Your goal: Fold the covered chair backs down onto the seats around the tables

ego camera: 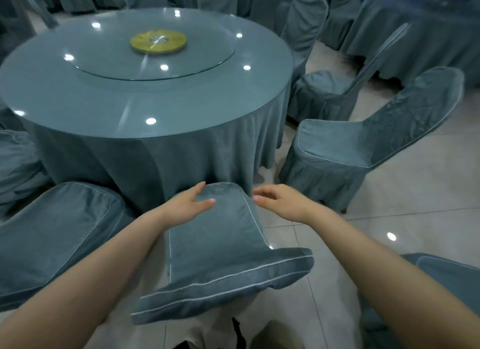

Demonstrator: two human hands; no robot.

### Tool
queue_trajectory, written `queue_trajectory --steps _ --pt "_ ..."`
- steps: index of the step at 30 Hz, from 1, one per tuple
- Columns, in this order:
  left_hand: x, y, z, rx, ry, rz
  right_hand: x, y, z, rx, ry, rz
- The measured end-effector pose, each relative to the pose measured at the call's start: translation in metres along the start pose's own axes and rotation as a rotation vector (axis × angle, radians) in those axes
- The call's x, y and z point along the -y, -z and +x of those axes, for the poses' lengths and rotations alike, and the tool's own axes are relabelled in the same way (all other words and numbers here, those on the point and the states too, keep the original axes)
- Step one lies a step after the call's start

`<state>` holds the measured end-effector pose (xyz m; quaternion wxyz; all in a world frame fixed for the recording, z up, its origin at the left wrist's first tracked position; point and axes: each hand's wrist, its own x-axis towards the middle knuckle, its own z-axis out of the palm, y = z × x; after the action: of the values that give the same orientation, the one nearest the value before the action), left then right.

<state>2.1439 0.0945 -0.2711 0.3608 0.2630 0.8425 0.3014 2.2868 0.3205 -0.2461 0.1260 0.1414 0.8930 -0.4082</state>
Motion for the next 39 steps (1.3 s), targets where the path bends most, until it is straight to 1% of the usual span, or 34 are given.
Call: queue_trajectory --steps 2,5,8,11,15,20,22,31,36,39 --pt "-0.015 -0.002 0.02 -0.011 -0.009 0.007 -0.02 0.022 0.007 0.006 0.002 -0.028" --pt "-0.047 -0.011 0.058 -0.047 -0.006 0.021 -0.056 0.065 0.023 -0.009 0.012 -0.008" --pt "-0.085 -0.035 0.099 -0.097 0.019 0.011 -0.101 0.109 0.041 -0.009 0.04 0.039" --pt "-0.124 -0.071 0.138 -0.164 0.069 -0.032 -0.151 0.158 0.052 0.024 0.064 0.022" --pt "-0.178 -0.118 0.183 -0.178 0.108 -0.042 -0.218 0.23 0.053 0.067 0.035 -0.023" --pt "-0.239 -0.153 0.238 -0.188 0.106 -0.095 -0.28 0.308 0.061 0.029 -0.003 0.063" --pt "-0.262 -0.162 0.263 -0.187 0.095 -0.072 -0.3 0.334 0.067 0.009 -0.007 0.072" --pt "-0.366 -0.172 0.389 -0.211 0.057 0.024 -0.371 0.457 0.115 -0.086 -0.023 -0.016" --pt "-0.436 -0.159 0.486 -0.226 0.017 0.054 -0.401 0.548 0.162 -0.149 -0.019 -0.076" --pt "-0.472 -0.153 0.535 -0.206 0.002 0.04 -0.415 0.591 0.185 -0.175 -0.018 -0.125"
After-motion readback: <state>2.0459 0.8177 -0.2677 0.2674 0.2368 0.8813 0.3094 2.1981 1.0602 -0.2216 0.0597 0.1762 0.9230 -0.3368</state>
